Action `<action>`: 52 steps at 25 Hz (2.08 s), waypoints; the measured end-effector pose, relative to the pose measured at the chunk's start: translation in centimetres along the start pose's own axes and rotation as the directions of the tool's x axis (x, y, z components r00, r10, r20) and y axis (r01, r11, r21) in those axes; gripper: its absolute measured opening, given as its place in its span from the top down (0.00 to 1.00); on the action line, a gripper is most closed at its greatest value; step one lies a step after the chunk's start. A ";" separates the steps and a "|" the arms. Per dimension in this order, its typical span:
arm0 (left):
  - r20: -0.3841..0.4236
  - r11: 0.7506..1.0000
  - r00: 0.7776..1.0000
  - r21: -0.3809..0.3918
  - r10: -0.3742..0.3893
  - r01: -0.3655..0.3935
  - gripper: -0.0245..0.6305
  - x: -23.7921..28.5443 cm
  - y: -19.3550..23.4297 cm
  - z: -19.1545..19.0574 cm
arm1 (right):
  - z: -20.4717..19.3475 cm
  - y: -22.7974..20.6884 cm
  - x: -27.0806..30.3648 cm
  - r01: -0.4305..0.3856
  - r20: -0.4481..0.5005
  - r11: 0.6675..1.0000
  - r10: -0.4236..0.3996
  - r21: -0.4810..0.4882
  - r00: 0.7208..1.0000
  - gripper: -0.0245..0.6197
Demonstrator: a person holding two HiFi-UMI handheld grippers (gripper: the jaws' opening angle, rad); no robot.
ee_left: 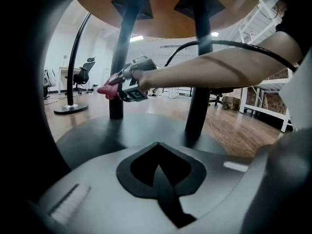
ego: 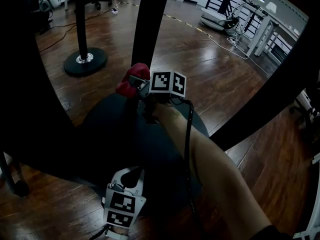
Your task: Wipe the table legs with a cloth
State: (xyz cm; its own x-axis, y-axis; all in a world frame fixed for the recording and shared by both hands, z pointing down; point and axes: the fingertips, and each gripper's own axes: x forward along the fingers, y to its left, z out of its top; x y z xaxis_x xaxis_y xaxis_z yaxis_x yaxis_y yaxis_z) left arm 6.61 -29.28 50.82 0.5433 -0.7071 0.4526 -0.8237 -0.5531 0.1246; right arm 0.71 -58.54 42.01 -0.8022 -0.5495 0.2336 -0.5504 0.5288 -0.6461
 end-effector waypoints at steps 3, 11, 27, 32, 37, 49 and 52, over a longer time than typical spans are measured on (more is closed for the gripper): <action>0.003 1.000 1.000 0.003 -0.003 0.003 0.97 -0.2 -0.2 0.2 | 3.5 3.5 -0.3 -0.053 0.055 0.999 0.052 0.005 0.997 0.89; 0.008 1.000 1.000 0.003 -0.001 0.001 0.97 -0.3 -0.2 0.4 | 13.2 12.6 -1.1 -0.172 0.185 0.985 0.175 -0.032 0.967 0.89; 0.019 1.000 1.000 0.005 -0.006 0.006 0.97 -0.4 -0.5 0.7 | 20.8 19.7 -3.9 -0.261 0.288 0.961 0.277 -0.093 0.916 0.89; 0.017 1.000 1.000 0.005 -0.010 0.010 0.97 -0.4 -0.7 0.6 | 18.3 17.3 -3.2 -0.211 0.251 0.971 0.233 -0.111 0.940 0.89; 0.008 1.000 1.000 0.005 -0.010 0.010 0.97 -0.1 -0.7 0.5 | 13.3 12.5 -1.2 -0.152 0.187 0.987 0.158 -0.045 0.970 0.89; 0.008 1.000 1.000 0.001 0.000 0.000 0.97 -0.2 -0.2 0.4 | 2.7 2.2 1.1 0.011 0.065 0.998 -0.015 0.061 0.998 0.89; 0.004 1.000 1.000 -0.002 0.002 -0.002 0.97 -0.2 0.1 0.2 | -0.2 -1.1 0.7 0.064 0.016 0.996 -0.065 0.065 0.998 0.89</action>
State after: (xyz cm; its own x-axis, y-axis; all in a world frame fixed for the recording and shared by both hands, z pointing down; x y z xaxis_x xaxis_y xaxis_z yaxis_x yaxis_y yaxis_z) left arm 6.51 -29.29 50.55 0.5426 -0.7096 0.4495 -0.8250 -0.5510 0.1260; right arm 0.73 -59.38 43.03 -0.7611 -0.5927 0.2636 -0.5843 0.4499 -0.6755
